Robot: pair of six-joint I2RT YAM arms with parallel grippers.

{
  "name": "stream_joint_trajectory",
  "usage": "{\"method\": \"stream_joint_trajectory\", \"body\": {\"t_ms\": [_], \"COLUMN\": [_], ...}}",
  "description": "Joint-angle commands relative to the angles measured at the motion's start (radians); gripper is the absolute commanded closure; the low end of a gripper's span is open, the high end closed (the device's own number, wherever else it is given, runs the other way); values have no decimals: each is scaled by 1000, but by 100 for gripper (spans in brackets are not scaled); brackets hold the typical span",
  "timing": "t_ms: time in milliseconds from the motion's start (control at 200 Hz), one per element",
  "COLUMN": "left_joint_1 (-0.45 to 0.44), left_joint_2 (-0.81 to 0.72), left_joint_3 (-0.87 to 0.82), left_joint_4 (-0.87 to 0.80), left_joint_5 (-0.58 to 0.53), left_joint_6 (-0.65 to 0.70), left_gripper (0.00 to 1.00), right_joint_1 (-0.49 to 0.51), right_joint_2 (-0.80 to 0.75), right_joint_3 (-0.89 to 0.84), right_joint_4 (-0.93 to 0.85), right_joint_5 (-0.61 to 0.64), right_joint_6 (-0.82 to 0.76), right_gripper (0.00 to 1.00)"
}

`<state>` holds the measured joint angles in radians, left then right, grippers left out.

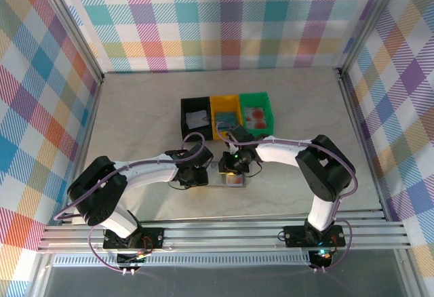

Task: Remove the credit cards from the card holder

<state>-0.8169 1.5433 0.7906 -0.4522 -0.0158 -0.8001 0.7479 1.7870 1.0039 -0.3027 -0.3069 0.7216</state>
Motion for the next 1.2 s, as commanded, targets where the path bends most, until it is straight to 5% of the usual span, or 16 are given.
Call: {"method": "stream_joint_trajectory", "body": {"t_ms": [0, 1195], "left_joint_1": [-12, -31], "left_joint_2": [28, 165], "left_joint_3": [-45, -102], "left_joint_4": [-94, 61], "left_joint_5": [2, 73], "left_joint_6": [-21, -46], "left_gripper": [66, 75], "right_joint_1": [13, 51], "right_joint_2": [16, -4], "right_joint_3": [22, 72], "right_joint_4": [15, -19], "right_joint_5": [-6, 65], "right_joint_6": [6, 35], "right_gripper": [76, 76]}}
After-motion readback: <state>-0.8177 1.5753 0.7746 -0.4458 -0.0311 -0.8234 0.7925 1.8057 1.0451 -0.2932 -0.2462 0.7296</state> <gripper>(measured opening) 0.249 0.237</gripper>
